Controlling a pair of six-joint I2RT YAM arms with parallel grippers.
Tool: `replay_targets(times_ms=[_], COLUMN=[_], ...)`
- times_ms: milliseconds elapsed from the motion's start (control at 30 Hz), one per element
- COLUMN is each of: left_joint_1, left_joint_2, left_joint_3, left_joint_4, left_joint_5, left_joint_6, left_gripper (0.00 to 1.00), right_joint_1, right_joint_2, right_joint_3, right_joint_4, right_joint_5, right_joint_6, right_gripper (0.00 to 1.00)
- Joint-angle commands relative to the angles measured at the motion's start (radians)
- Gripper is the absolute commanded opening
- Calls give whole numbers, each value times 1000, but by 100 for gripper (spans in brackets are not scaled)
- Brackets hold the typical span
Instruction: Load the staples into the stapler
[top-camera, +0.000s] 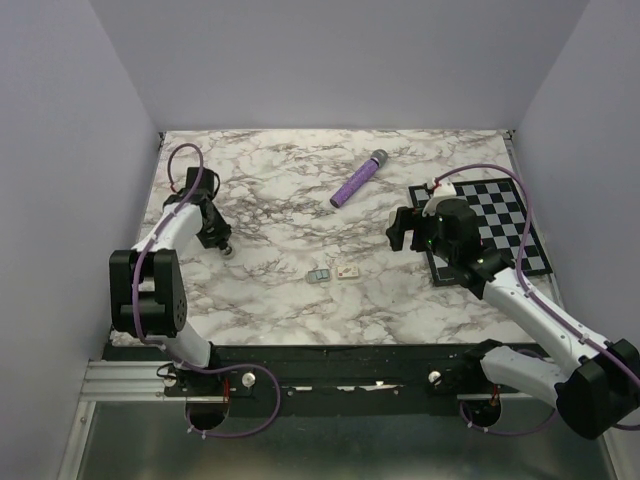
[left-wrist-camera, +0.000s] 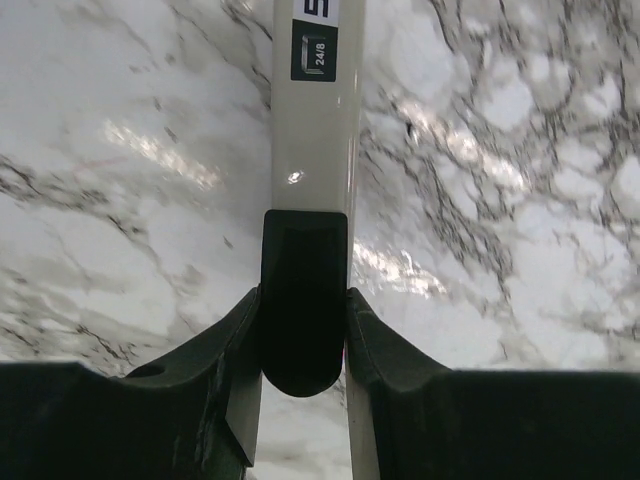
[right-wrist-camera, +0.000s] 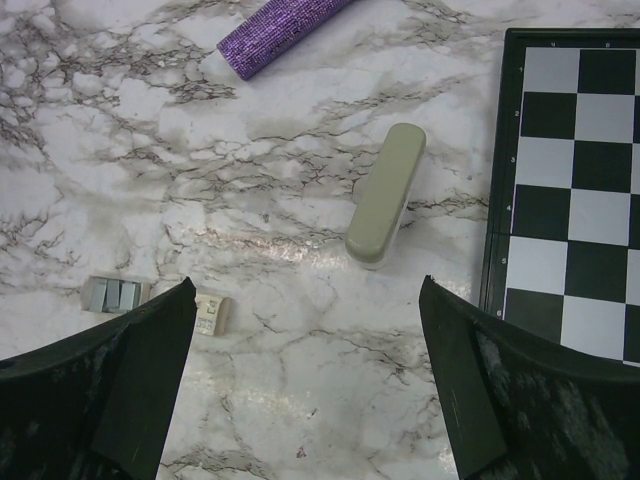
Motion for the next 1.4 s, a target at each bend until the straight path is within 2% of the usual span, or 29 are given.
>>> replay_targets(times_ms=[0, 67, 200, 233, 400, 433, 533, 800, 1000, 1167, 1233, 1367], left_joint_1=[-98, -155, -196, -201, -232, -236, -253, -285, -337, -348, -348, -350], left_joint_2=[-96, -121, -123, -120, -87, -83, -69, -9, 41, -30, -69, -168], left_joint_3=[-80, -117, -154, -157, -137, -132, -109, -24, 43, 35, 38, 35], left_joint_4=[30, 53, 101, 108, 135, 138, 142, 185, 277, 299, 280, 247], left_joint_5=[89, 97, 143, 145, 171, 175, 192, 261, 347, 381, 356, 257], left_joint_6=[-86, -113, -174, -191, -212, -216, -225, -263, -217, -50, 112, 463], left_gripper=[25, 25, 29, 35, 53, 60, 69, 72, 80, 93, 98, 99], right_joint_1=[-4, -4, -4, -4, -4, -4, -4, -4, -4, -5, -4, -4], right_joint_2=[9, 15, 13, 13, 15, 16, 20, 30, 27, 3, -11, -34], right_joint_3=[-2, 0, 0, 0, -2, 0, 1, 1, 0, -14, -23, -42], right_joint_4=[23, 24, 23, 21, 21, 21, 21, 21, 21, 41, 61, 99], right_joint_5=[-12, -15, -13, -13, -15, -13, -16, -24, -25, -82, -123, -252], right_joint_6=[-10, -10, -12, -13, -13, -15, -15, -15, -15, -36, -52, -84], right_gripper=[100, 100, 100, 100, 100, 100, 100, 100, 100, 100, 100, 100])
